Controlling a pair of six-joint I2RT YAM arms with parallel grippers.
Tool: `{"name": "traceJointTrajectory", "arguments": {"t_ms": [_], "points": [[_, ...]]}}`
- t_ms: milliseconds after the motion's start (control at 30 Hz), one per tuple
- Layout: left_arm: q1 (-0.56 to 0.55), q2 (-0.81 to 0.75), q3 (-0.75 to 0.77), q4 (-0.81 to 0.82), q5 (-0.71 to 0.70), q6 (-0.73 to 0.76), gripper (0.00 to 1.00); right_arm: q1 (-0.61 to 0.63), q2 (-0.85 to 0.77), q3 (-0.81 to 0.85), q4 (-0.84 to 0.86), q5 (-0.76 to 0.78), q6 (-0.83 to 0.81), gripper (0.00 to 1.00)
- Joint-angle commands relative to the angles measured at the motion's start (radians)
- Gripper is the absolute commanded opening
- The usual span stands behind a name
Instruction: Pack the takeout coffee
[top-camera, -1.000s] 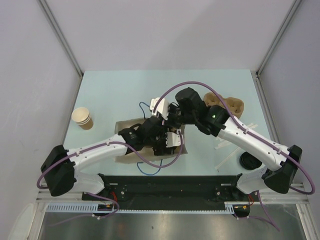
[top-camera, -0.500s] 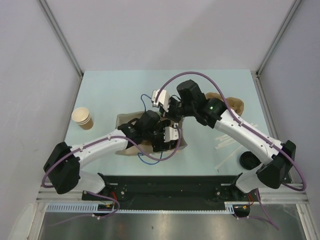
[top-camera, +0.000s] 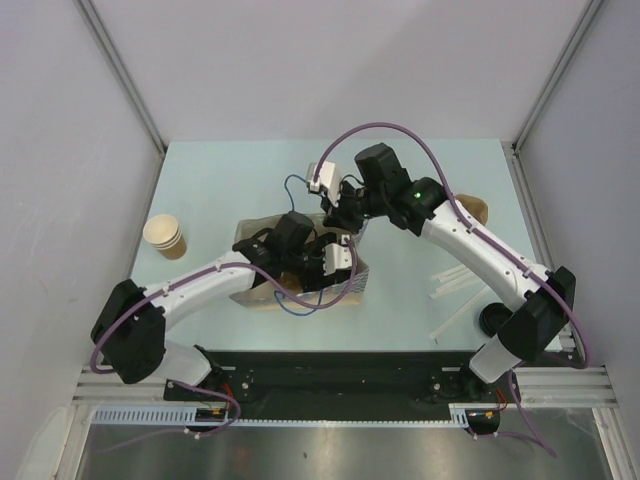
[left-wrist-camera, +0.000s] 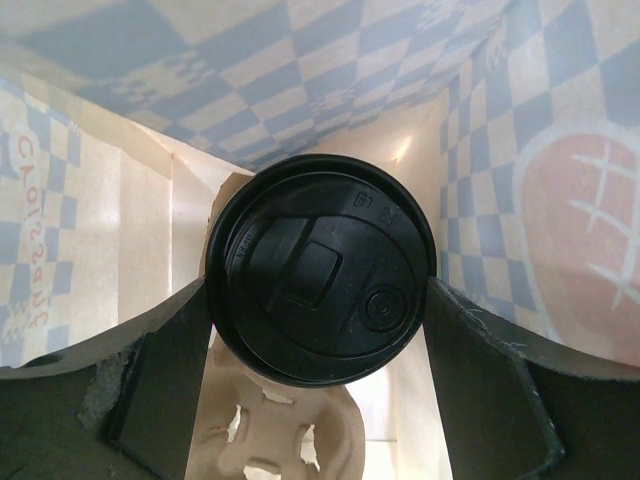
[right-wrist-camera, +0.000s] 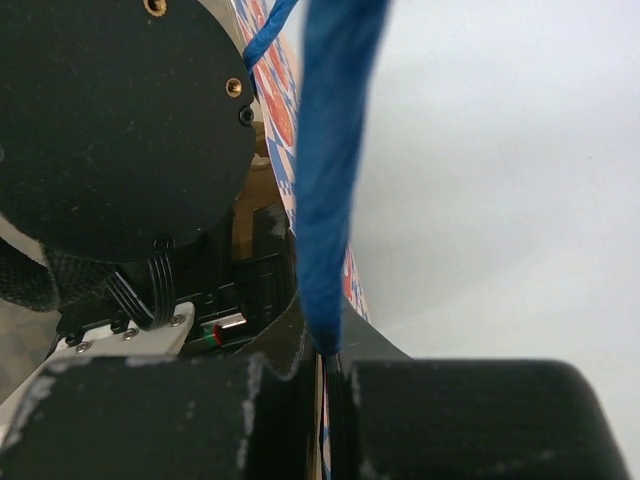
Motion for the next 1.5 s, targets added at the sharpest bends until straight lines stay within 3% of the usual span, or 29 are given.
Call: {"name": "traceJointTrajectory", "arguments": {"t_ms": [0, 133, 300, 467, 700, 733, 1467], "points": [[0.022, 0.040, -0.029, -0.119, -0.120, 0.012, 0.49, -0.008, 0.016, 0.053, -0.031, -0.035, 0.029, 0.00], [0.022, 0.010, -0.013, -0.109, -0.128, -0.010, 0.60, -0.014, 0.024, 0.059, -0.034, -0.049, 0.025, 0.00], [0.022, -0.010, 0.017, -0.104, -0.125, -0.027, 0.66, -0.020, 0.025, 0.064, -0.040, -0.050, 0.015, 0.00], [0.017, -0.036, 0.026, -0.092, -0.112, -0.031, 0.83, -0.022, 0.030, 0.065, -0.047, -0.053, 0.012, 0.00], [0.016, -0.056, 0.041, -0.063, -0.105, -0.050, 0.89, -0.025, 0.044, 0.082, -0.060, -0.055, 0.005, 0.00], [0.016, -0.060, 0.041, -0.060, -0.103, -0.053, 0.99, -0.026, 0.050, 0.085, -0.063, -0.055, 0.003, 0.00], [0.011, -0.183, 0.070, -0.058, -0.077, -0.068, 1.00, -0.061, 0.107, 0.151, -0.099, -0.065, -0.002, 0.00]]}}
